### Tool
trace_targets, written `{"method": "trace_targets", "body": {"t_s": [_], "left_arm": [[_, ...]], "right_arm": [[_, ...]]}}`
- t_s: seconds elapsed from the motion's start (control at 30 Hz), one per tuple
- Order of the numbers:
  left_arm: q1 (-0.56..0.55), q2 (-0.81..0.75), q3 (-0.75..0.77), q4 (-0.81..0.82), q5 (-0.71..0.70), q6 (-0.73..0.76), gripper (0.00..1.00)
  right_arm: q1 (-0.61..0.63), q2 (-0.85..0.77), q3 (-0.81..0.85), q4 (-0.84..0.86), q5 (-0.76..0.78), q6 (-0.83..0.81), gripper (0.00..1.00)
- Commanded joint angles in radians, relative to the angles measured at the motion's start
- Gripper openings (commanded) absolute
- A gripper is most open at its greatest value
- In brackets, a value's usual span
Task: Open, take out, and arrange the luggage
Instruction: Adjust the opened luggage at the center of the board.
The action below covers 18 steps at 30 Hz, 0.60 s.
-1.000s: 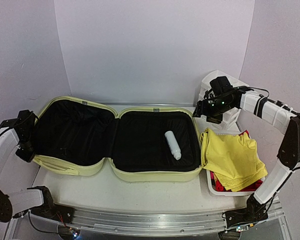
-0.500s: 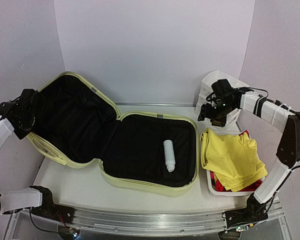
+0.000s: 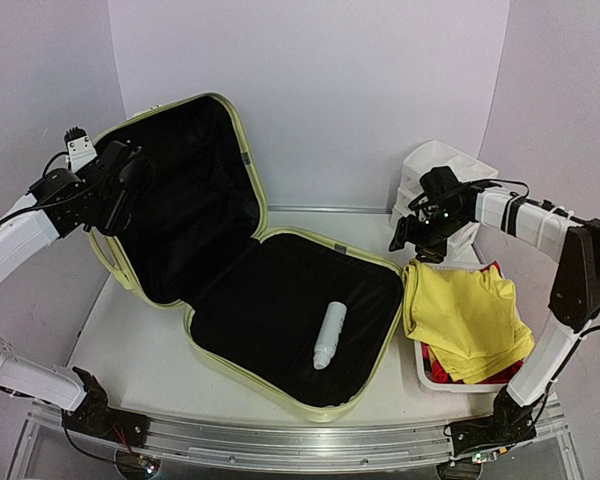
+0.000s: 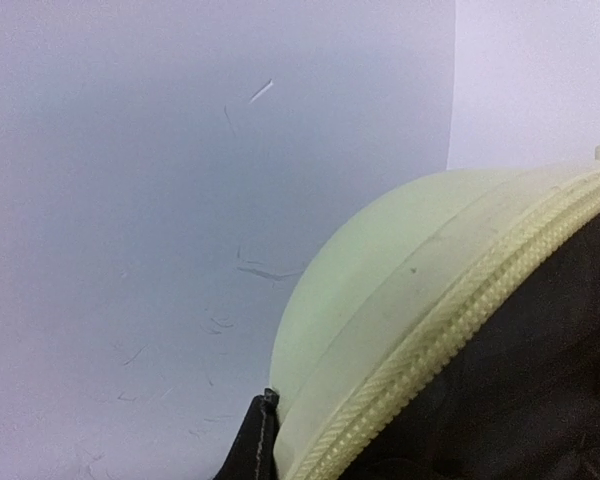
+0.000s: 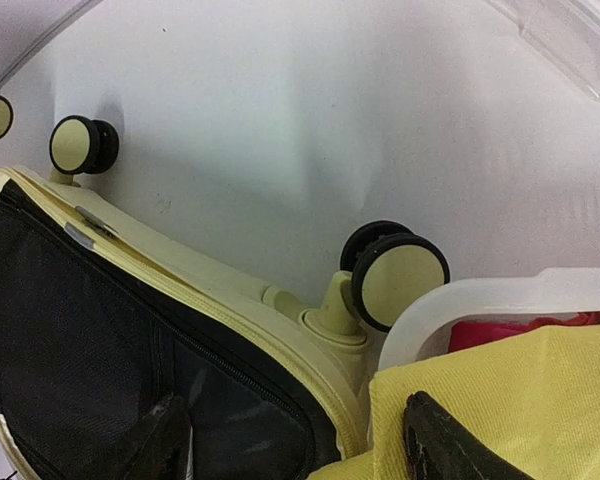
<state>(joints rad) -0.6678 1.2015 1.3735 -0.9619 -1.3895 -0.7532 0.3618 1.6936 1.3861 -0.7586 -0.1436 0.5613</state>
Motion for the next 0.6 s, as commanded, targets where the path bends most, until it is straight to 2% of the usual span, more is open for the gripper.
{"method": "trace_targets", "body": {"t_s": [0.0, 0.43, 0.57], "left_arm": [[-0.103, -0.007, 0.081, 0.119, -0.086, 0.006, 0.0], [-0.232, 0.009, 0.085, 0.119, -0.125, -0.035, 0.0], [-0.271, 0.029, 0.093, 0.118, -0.161, -0.038, 0.0]], "right_arm": [[0.004, -0.031, -0.027, 0.012, -0.081, 0.042, 0.72], [0.012, -0.189, -0.058, -0.04, -0.178, 0.174, 0.7], [0.052, -0.242, -0.056, -0.103, -0.131, 0.224, 0.73]]}}
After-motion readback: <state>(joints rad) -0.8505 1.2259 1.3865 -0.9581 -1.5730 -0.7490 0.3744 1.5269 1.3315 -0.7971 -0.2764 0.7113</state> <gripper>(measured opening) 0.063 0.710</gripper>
